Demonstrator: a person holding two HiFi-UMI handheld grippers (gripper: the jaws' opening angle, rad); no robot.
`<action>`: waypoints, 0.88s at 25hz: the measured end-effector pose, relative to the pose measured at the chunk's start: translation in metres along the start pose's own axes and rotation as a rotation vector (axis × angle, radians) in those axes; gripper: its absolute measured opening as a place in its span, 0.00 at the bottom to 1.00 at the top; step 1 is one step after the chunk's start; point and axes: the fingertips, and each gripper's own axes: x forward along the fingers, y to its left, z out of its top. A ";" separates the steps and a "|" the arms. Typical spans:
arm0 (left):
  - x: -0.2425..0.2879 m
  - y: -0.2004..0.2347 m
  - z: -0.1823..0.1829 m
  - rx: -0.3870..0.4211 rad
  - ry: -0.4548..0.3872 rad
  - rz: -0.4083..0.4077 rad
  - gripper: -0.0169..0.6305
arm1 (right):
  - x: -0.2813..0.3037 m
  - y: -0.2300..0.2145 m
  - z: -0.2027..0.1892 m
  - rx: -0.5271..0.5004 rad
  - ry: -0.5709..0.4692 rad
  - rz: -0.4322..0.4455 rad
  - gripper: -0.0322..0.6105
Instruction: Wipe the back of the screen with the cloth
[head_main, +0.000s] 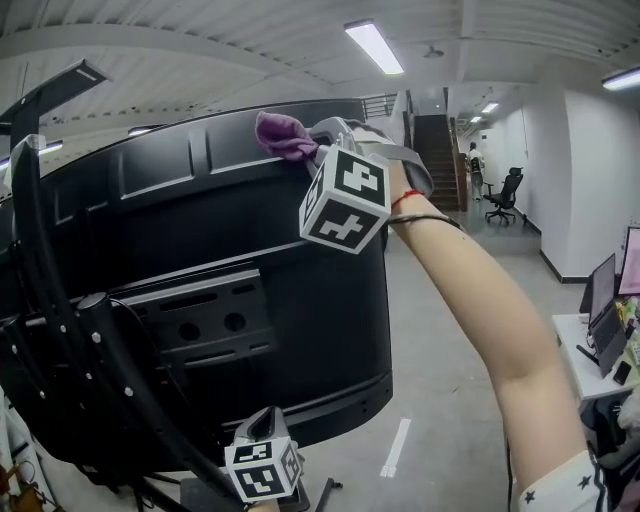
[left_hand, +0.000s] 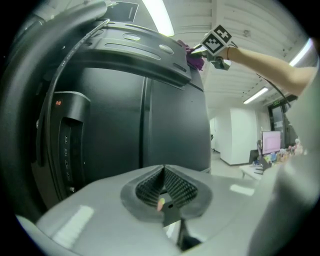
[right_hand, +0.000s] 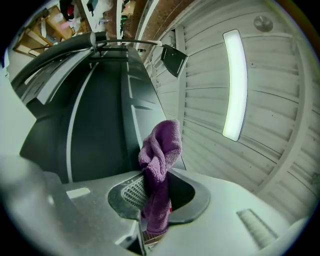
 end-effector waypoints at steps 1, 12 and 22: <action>0.001 -0.002 0.000 -0.002 -0.003 -0.002 0.04 | -0.005 0.008 -0.001 -0.003 -0.007 0.006 0.16; 0.003 -0.030 -0.026 -0.011 0.033 -0.045 0.04 | -0.071 0.143 -0.026 -0.037 -0.013 0.141 0.16; -0.007 -0.016 -0.050 -0.042 0.027 -0.013 0.04 | -0.135 0.281 -0.055 0.042 0.030 0.277 0.16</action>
